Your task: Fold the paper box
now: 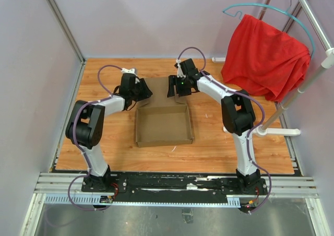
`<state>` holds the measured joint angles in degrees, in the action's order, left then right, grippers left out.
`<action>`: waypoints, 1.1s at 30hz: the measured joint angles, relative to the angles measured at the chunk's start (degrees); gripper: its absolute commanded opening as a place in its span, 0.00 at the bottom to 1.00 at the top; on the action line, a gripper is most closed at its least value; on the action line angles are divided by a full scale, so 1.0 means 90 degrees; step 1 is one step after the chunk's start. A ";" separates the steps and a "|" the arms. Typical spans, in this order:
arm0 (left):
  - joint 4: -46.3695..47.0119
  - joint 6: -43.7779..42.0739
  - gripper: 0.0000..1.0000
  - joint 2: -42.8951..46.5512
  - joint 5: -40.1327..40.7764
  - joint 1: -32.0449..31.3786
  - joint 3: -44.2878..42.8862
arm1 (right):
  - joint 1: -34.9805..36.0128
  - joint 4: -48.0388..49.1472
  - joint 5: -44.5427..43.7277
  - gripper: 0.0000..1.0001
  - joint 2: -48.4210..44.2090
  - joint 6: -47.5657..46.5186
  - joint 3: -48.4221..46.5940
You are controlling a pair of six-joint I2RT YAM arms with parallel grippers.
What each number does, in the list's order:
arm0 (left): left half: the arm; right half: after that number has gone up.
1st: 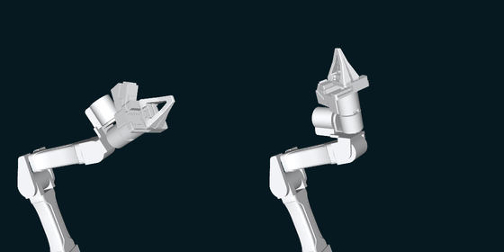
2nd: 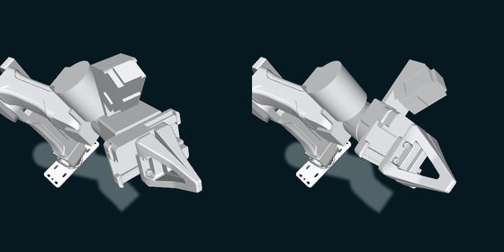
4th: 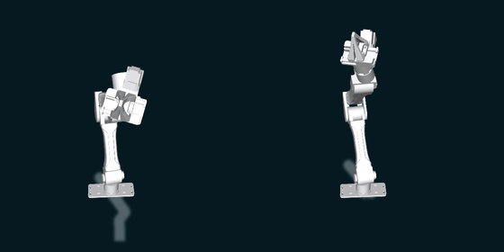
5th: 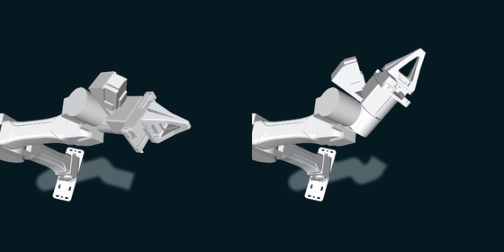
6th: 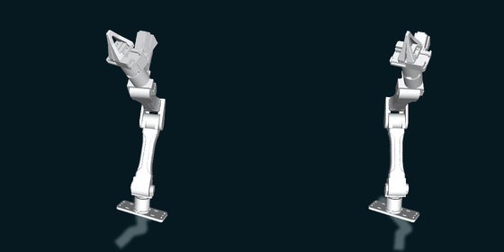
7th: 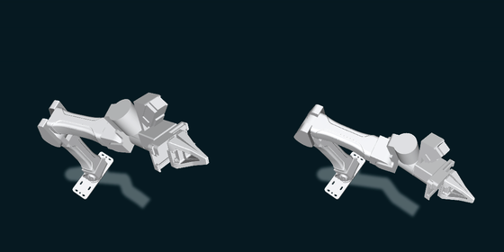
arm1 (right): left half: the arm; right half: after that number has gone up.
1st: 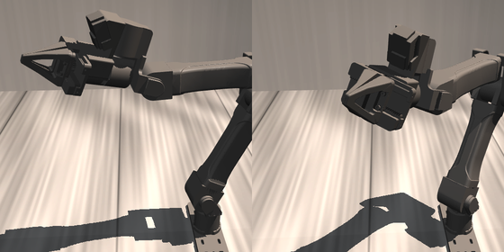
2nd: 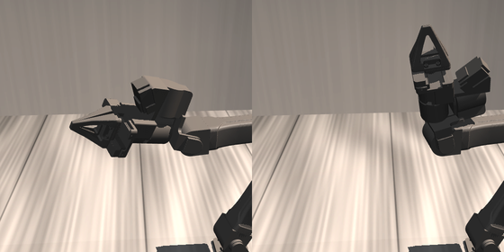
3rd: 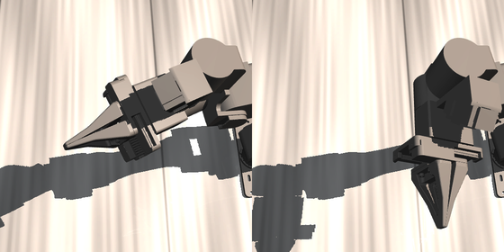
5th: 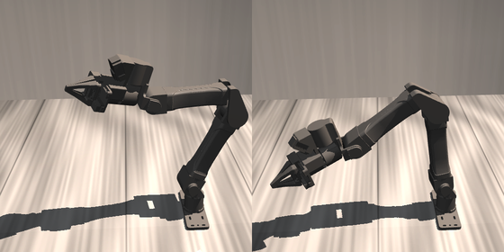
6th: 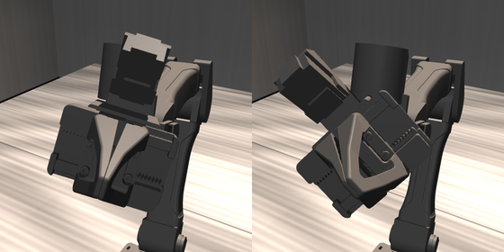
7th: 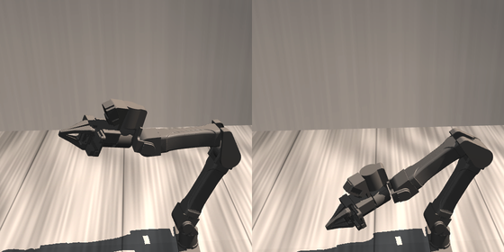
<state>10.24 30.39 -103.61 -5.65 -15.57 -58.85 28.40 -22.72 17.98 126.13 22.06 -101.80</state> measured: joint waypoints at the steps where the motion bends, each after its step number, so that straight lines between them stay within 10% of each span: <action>1: 0.0000 0.0000 0.52 -0.0017 0.0002 -0.0005 -0.0017 | 0.0000 0.0000 0.0000 0.69 0.0000 0.0000 0.0000; 33: -0.0296 -0.0066 0.52 0.0571 0.0495 -0.0068 -0.0197 | -0.0027 -0.0180 -0.0537 0.68 -0.0410 -0.0078 0.0352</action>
<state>7.57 29.80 -98.48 -1.19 -16.19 -60.62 28.16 -24.34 13.15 122.43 21.37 -98.63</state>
